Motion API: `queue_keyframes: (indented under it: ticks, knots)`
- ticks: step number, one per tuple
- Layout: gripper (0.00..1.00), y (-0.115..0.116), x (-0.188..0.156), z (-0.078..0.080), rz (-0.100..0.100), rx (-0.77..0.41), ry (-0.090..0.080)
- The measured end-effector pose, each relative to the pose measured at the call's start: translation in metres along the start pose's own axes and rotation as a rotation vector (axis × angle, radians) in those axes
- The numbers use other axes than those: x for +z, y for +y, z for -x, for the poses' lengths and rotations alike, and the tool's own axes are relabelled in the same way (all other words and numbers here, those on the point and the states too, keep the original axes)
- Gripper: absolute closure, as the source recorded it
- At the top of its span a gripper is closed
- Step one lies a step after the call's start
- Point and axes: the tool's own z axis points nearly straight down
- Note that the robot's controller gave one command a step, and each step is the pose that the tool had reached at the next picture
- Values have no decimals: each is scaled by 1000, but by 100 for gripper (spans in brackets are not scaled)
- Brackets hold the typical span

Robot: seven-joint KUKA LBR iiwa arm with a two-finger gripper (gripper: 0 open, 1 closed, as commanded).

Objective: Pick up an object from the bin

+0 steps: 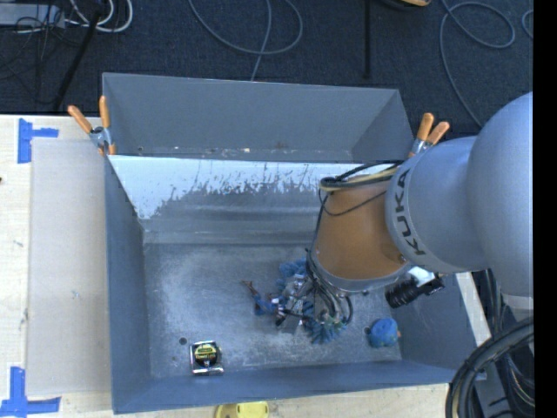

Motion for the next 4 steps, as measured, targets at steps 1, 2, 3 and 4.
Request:
queue_keyframes:
  ticks: [1,2,3,4]
  knots:
    - [100,0,-4,0,0,1,0]
    - [100,-1,-12,-1,-2,2,5]
    - [100,-1,-30,-2,-2,2,4]
    - [100,0,-40,0,0,2,-2]
